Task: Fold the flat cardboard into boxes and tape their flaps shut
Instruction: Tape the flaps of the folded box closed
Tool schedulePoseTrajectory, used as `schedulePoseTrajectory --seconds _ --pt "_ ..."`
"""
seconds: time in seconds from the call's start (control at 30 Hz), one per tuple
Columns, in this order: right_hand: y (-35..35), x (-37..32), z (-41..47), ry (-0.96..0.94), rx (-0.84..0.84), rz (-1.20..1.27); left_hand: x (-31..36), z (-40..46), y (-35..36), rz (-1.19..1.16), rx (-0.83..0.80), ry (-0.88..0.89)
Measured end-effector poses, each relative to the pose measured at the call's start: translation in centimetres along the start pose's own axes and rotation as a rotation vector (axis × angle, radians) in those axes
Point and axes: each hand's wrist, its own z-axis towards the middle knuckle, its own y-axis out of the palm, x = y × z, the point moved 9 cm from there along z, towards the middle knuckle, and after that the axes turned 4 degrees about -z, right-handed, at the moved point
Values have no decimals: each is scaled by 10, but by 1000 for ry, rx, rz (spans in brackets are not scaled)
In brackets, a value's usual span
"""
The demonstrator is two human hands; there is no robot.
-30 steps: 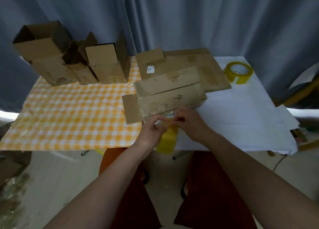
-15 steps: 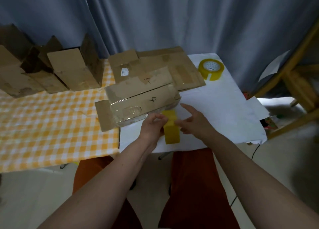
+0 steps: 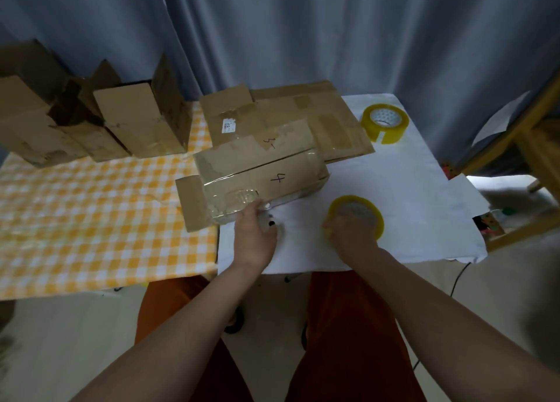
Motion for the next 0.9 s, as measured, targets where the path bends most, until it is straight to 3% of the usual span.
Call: schedulePoseTrajectory --seconds 0.13,0.2,0.27,0.33,0.43,0.53,0.63,0.8,0.9 --pt "6 -13 7 -21 -99 -183 -13 -5 -52 60 244 66" --pt "-19 -26 10 -9 55 -229 -21 -7 -77 70 387 66" --pt "-59 -66 9 -125 370 -139 -34 -3 -93 64 460 18" --pt "-79 -125 10 -369 481 -11 -51 4 -99 16 452 -60" --pt "-68 -196 35 -615 287 -13 -69 11 -99 -87 365 -113" --pt "-49 -217 64 -598 212 -149 -79 13 -102 -123 306 -97" --pt "-41 -217 75 -562 300 -233 -88 17 -105 -134 269 -78" --pt "-35 -214 77 -524 339 -165 -96 19 -104 -116 259 -67" --pt "-35 -212 79 -521 315 -137 -83 16 -99 -80 282 52"
